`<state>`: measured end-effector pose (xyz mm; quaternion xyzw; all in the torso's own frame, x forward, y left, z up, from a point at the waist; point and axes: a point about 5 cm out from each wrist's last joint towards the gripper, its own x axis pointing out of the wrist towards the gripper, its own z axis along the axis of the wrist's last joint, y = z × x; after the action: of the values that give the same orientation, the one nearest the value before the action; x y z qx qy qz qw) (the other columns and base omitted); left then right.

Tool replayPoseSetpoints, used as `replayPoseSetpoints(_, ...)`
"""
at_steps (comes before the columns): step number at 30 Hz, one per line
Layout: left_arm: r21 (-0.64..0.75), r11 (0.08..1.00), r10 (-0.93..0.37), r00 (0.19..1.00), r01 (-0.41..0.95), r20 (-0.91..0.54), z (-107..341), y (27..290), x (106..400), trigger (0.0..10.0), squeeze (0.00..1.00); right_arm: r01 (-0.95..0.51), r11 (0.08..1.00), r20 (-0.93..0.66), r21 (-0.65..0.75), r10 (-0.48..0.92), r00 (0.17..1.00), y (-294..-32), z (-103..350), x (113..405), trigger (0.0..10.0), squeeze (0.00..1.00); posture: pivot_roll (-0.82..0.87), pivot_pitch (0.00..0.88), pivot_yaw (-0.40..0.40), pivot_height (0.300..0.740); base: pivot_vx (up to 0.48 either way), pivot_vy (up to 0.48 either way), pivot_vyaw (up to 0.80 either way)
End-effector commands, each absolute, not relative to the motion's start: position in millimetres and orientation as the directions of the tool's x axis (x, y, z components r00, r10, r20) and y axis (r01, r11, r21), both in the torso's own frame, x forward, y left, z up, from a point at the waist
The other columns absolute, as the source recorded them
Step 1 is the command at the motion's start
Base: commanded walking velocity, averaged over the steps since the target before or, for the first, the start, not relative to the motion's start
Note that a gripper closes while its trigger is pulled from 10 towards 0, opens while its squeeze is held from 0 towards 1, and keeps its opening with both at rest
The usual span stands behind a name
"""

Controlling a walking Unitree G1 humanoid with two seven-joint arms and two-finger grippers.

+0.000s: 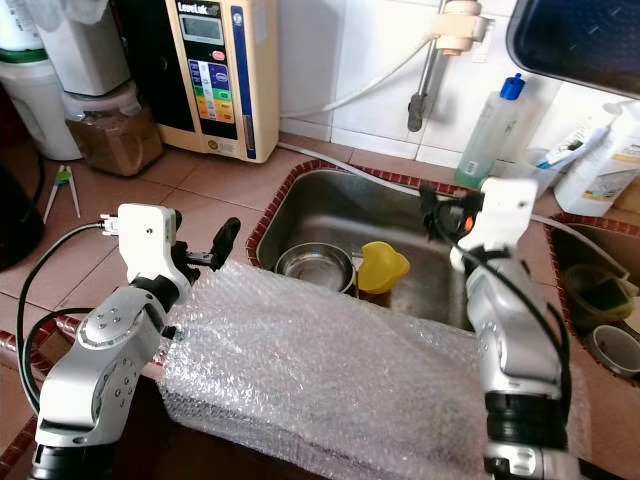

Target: Kitchen organization

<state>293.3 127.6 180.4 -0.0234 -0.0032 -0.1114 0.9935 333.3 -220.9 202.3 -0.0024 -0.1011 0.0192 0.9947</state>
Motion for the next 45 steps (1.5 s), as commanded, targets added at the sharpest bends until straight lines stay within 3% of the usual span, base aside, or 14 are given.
replayPoseSetpoints(1, -0.037, 0.976, -0.214, 0.977, 0.215, 0.029, 185, 127, 294, 10.0, 0.00, -0.029, 1.000, 0.182, -0.004, 0.029, 0.983, -223, 198, 334, 10.0, 0.00, -0.03, 0.038, -0.031, 0.740, 0.000, 0.000, 0.00)
replayPoseSetpoints(33, -0.053, 0.984, -0.171, 0.985, 0.170, -0.032, 174, 121, 295, 10.0, 0.00, -0.108, 0.994, 0.153, 0.020, 0.103, 0.983, -210, 190, 336, 10.0, 0.00, -0.04, 0.042, -0.042, 0.740, 0.000, 0.000, 0.00)
replayPoseSetpoints(45, -0.050, 0.985, -0.168, 0.985, 0.166, -0.041, 172, 123, 295, 10.0, 0.00, -0.134, 0.990, 0.119, 0.039, 0.129, 0.985, -207, 180, 332, 10.0, 0.00, -0.04, 0.042, -0.040, 0.740, -0.266, 0.000, 0.00)
